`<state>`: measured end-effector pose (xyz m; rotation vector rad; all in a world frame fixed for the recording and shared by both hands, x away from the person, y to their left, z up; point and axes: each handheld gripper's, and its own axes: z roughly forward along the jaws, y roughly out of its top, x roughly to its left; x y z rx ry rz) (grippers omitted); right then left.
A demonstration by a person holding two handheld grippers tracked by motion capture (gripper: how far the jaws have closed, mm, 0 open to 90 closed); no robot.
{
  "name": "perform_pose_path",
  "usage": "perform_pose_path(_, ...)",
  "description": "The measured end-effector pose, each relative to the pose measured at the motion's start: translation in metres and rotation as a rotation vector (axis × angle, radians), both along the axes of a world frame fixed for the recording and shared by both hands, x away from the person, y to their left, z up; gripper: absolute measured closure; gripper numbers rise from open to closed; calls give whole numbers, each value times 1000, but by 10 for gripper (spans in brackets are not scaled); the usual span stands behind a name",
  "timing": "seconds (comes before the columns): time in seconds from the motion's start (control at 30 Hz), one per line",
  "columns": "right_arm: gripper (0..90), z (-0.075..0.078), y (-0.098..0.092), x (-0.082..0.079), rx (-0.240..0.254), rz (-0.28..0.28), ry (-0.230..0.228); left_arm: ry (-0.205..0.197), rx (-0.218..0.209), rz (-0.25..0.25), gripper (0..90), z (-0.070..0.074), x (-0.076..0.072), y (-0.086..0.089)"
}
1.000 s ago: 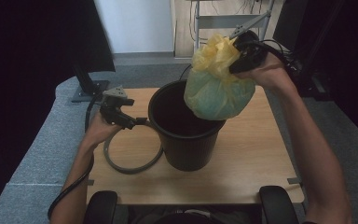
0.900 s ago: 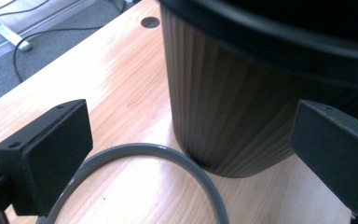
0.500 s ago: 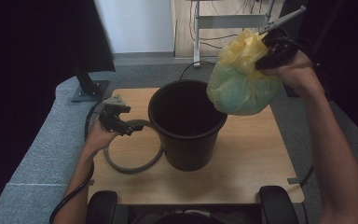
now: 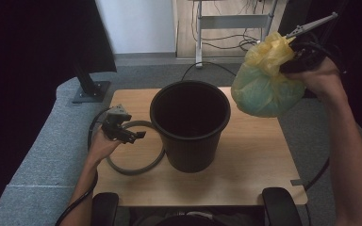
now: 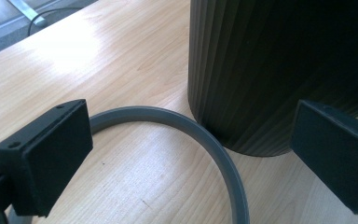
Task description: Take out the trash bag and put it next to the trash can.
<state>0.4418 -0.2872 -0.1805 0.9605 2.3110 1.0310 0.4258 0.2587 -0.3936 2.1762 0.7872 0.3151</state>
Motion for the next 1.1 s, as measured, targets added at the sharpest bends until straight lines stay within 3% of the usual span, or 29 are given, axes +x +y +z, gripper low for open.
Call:
perform_pose_path(0.37,753,-32,-4,8,-8,-34,18,13,-10,33,0,-29,-4,-1)
perform_pose_path(0.7,751,-92,2,27,14,-44,60,0,-41,67,0,-49,-14,8)
perform_pose_path(0.87,749,-123,8,36,-14,-68,75,-6,-71,85,0,-59,-20,11)
perform_pose_path(1.1,747,-163,20,48,-55,-97,82,0,-66,115,0,-79,-25,12)
